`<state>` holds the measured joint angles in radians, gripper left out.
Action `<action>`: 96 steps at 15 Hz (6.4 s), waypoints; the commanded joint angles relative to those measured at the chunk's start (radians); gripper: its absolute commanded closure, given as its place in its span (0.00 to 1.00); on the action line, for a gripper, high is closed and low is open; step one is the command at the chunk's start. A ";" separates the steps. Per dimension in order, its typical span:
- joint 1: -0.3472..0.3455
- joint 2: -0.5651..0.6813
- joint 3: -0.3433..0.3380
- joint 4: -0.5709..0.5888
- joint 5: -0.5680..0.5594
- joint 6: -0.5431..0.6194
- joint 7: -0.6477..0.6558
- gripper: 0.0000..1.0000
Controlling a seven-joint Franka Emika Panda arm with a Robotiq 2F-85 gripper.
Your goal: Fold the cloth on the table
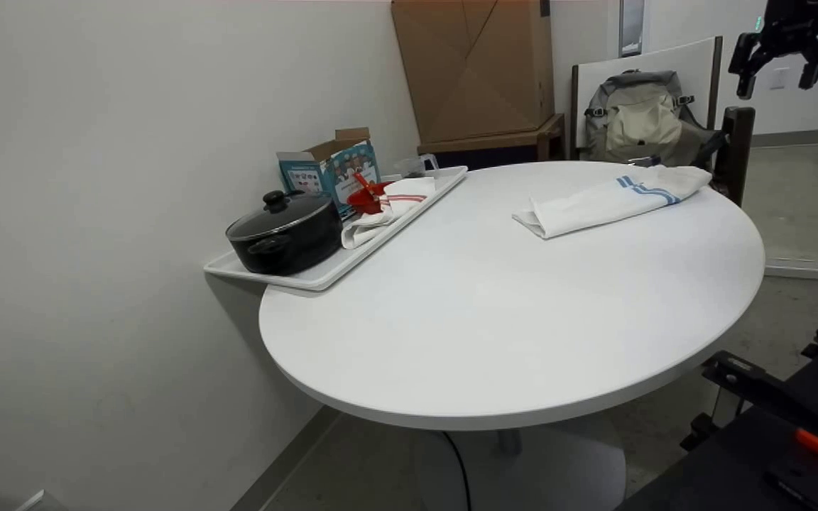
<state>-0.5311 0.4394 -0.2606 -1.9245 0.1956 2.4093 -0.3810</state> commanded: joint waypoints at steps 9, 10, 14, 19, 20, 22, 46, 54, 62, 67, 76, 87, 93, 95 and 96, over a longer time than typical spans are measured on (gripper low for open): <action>-0.078 0.123 0.171 0.069 0.131 0.023 -0.083 0.00; -0.073 0.128 0.181 0.070 0.131 0.026 -0.080 0.00; -0.062 0.161 0.208 0.076 0.133 0.041 -0.072 0.00; -0.050 0.207 0.231 0.067 0.131 0.084 -0.062 0.00; -0.050 0.214 0.235 0.066 0.131 0.091 -0.060 0.00; -0.050 0.228 0.242 0.064 0.130 0.103 -0.058 0.00; -0.164 0.106 0.289 0.034 0.249 0.041 -0.085 0.96; -0.139 -0.018 0.251 0.036 0.265 -0.082 -0.072 0.96; 0.132 -0.033 0.246 0.010 0.175 -0.123 0.032 0.96; 0.319 -0.009 0.263 0.036 0.076 -0.133 0.168 0.96; 0.457 0.036 0.270 0.041 0.018 -0.108 0.304 0.96; 0.395 0.086 0.220 0.097 0.031 -0.090 0.385 0.96; 0.392 0.100 0.218 0.118 0.020 -0.115 0.381 0.96; 0.394 0.102 0.215 0.123 0.012 -0.125 0.384 0.97; 0.396 0.102 0.212 0.126 0.008 -0.131 0.387 0.70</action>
<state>-0.1403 0.5276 -0.0393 -1.8329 0.2261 2.3126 -0.0176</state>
